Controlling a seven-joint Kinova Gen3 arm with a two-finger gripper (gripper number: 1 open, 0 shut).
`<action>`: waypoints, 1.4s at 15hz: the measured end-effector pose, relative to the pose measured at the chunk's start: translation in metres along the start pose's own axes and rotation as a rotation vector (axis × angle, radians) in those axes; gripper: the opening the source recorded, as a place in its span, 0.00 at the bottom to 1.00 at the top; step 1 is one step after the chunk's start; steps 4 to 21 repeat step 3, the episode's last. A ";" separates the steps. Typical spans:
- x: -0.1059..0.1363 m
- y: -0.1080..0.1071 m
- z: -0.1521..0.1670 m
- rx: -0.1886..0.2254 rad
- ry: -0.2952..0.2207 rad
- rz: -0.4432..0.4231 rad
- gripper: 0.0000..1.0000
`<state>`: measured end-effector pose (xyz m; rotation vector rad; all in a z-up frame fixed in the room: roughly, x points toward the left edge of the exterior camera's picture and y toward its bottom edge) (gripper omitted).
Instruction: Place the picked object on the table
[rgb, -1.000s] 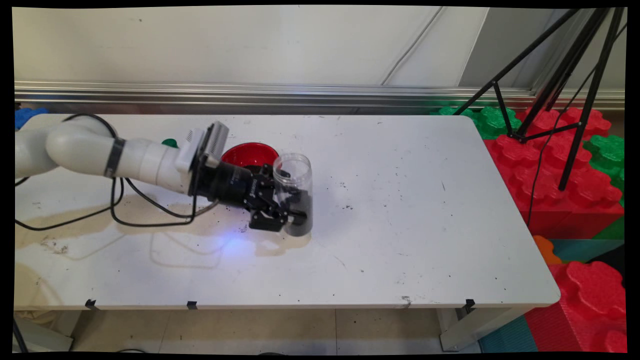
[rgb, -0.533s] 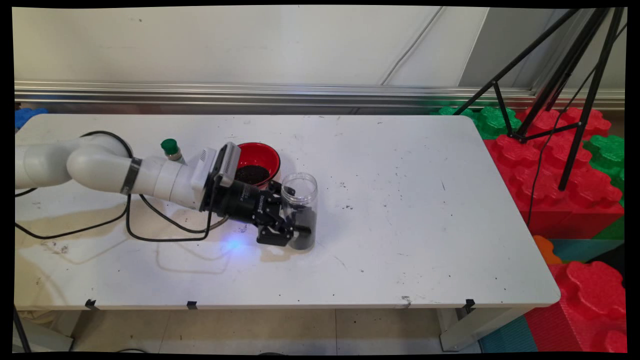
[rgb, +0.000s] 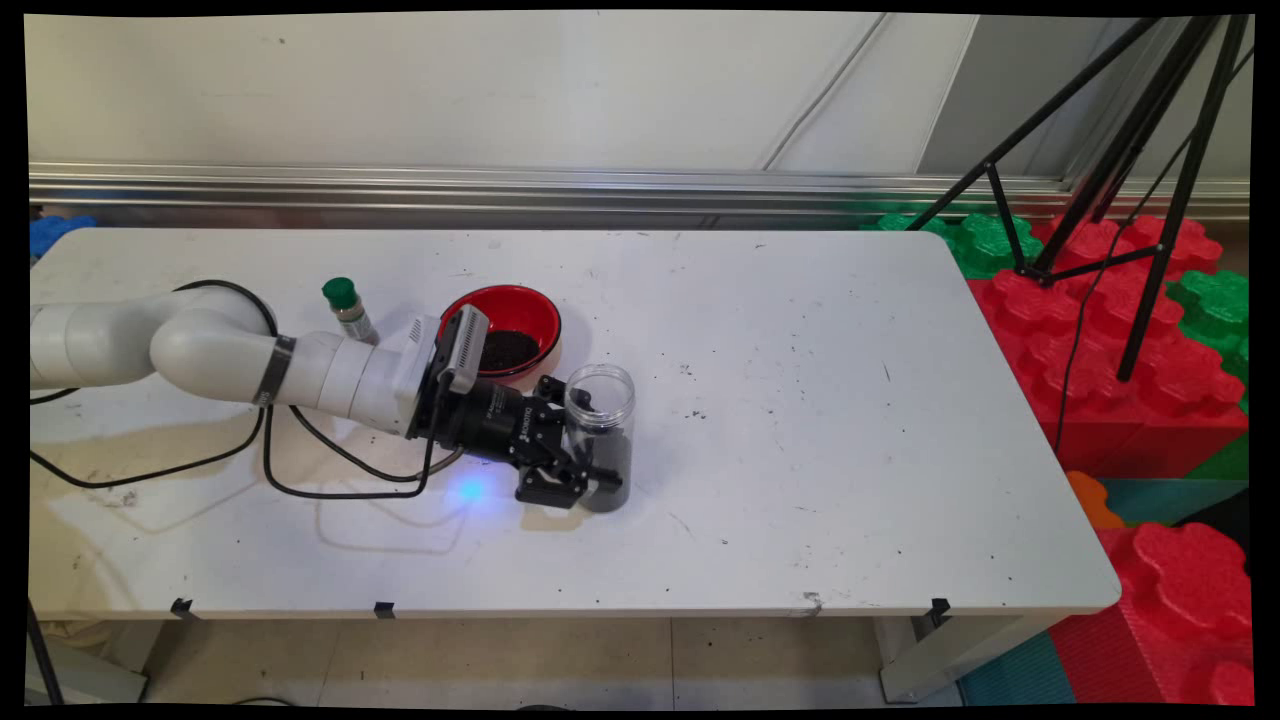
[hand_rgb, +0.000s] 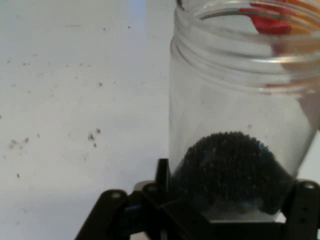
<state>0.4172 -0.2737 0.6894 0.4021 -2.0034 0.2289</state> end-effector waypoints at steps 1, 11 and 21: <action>-0.002 0.000 0.001 -0.001 -0.002 0.000 1.00; -0.003 0.000 0.002 -0.001 -0.004 0.002 1.00; -0.003 0.000 0.002 -0.001 -0.004 0.002 1.00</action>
